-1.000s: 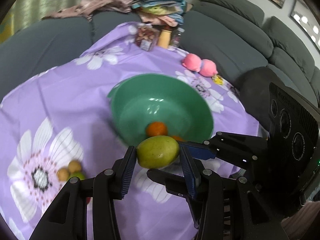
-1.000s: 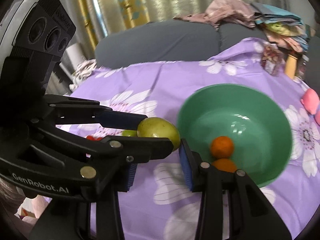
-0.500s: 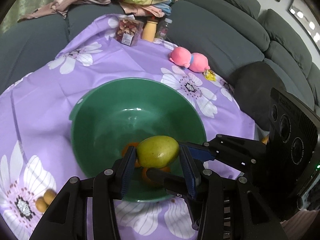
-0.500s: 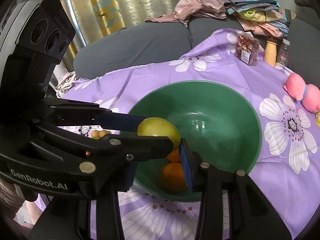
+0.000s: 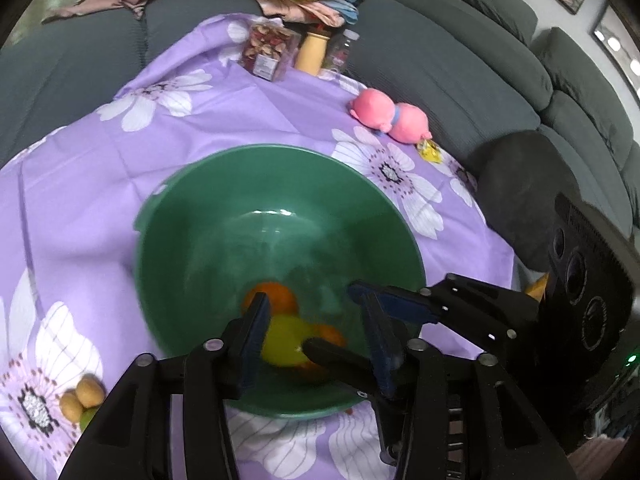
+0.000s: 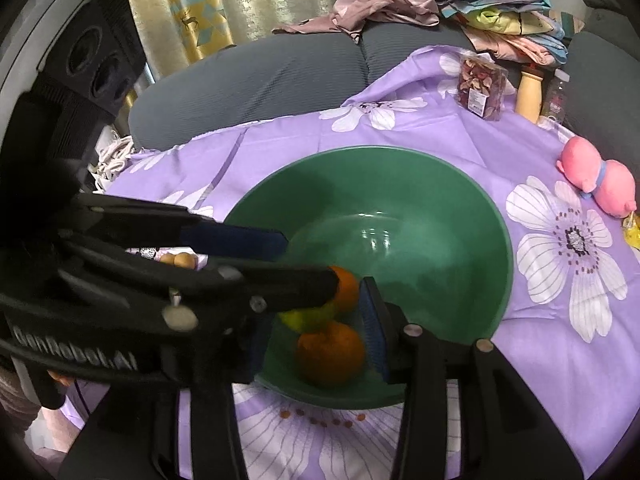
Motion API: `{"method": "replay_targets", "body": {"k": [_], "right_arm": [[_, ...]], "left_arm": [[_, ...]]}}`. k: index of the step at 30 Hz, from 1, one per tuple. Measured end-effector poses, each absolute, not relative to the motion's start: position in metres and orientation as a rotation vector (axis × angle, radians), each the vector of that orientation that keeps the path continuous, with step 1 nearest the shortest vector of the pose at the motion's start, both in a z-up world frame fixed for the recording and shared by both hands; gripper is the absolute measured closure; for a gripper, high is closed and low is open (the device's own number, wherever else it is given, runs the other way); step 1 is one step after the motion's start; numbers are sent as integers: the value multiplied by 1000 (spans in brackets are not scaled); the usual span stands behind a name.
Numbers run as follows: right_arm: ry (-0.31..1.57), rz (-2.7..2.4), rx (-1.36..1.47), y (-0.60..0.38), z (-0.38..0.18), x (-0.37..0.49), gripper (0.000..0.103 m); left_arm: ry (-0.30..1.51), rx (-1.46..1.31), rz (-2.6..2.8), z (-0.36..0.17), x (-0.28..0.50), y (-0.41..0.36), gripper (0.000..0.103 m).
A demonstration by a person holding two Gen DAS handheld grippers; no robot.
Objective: Organize fruits
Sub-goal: 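Withdraw the right gripper from the bowl back toward the tomatoes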
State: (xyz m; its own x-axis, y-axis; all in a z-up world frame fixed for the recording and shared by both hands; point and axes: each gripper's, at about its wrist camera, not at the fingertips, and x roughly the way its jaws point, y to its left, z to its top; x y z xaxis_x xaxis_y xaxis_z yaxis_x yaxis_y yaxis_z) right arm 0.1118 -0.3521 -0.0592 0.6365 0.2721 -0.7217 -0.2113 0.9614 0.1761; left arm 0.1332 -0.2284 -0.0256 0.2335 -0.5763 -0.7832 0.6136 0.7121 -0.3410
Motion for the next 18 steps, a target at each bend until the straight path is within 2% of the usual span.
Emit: {"method": "replay_targets", "body": {"k": [1, 3, 7, 11, 18], "right_arm": [[837, 271, 75, -352, -59, 110, 54], [835, 263, 71, -352, -58, 106, 50], [818, 232, 78, -356, -53, 94, 46], [794, 235, 98, -357, -46, 80, 39], [793, 289, 102, -339, -40, 65, 27]], "left_arm": [[1049, 33, -809, -23, 133, -225, 37], [1040, 19, -792, -20, 131, -217, 30], [1017, -4, -736, -13, 124, -192, 27], [993, -25, -659, -11, 114, -161, 14], [1027, -74, -530, -24, 96, -109, 12]]}}
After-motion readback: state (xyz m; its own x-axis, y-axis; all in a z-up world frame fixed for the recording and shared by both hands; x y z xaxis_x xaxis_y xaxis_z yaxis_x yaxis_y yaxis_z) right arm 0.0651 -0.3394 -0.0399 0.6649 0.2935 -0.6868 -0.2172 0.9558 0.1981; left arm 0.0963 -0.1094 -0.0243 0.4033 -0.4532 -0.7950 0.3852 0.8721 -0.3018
